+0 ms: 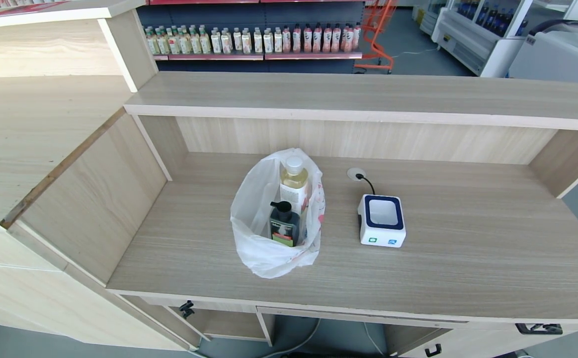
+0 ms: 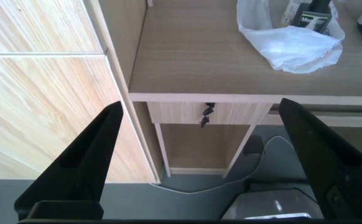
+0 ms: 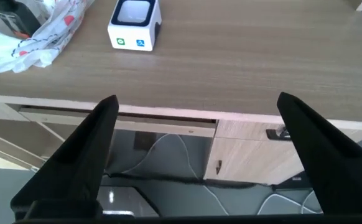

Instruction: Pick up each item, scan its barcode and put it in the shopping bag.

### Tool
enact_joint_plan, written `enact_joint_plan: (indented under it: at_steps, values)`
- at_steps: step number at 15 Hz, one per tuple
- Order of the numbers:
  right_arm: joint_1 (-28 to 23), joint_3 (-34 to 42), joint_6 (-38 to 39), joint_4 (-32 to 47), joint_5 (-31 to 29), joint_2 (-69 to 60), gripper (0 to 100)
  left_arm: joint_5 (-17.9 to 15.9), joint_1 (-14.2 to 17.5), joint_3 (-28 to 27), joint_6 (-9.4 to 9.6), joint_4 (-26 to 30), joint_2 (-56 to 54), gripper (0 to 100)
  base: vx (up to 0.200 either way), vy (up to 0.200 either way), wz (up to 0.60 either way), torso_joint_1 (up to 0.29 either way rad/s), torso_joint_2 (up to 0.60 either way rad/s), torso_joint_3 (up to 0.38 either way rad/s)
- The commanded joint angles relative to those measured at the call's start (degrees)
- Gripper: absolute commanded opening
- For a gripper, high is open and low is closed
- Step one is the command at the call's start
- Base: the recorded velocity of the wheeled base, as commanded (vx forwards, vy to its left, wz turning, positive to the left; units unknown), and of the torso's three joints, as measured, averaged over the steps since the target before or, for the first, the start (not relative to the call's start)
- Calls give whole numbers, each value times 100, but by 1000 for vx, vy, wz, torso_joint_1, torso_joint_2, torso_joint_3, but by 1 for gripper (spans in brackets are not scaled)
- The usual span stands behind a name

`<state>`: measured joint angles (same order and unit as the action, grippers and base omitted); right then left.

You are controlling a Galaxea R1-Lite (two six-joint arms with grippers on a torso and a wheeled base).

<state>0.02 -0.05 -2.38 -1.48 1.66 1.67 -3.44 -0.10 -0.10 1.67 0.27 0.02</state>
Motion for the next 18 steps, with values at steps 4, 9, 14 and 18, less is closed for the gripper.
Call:
enact_joint_plan:
  at_steps: [4, 9, 14, 18]
  values:
    - [-11, 5, 9, 51, -8, -167, 0, 1, 1, 1, 0, 0, 6, 100, 0, 0, 0, 0, 0, 0]
    - [-11, 5, 9, 51, -8, -167, 0, 1, 1, 1, 0, 0, 6, 100, 0, 0, 0, 0, 0, 0]
    - [-11, 5, 9, 51, -8, -167, 0, 1, 1, 1, 0, 0, 6, 100, 0, -40, 0, 1, 1, 0]
    - [-11, 5, 9, 51, -8, -167, 0, -8, 1, 1, 35, 0, -2, 100, 0, -200, 0, 5, 1, 4]
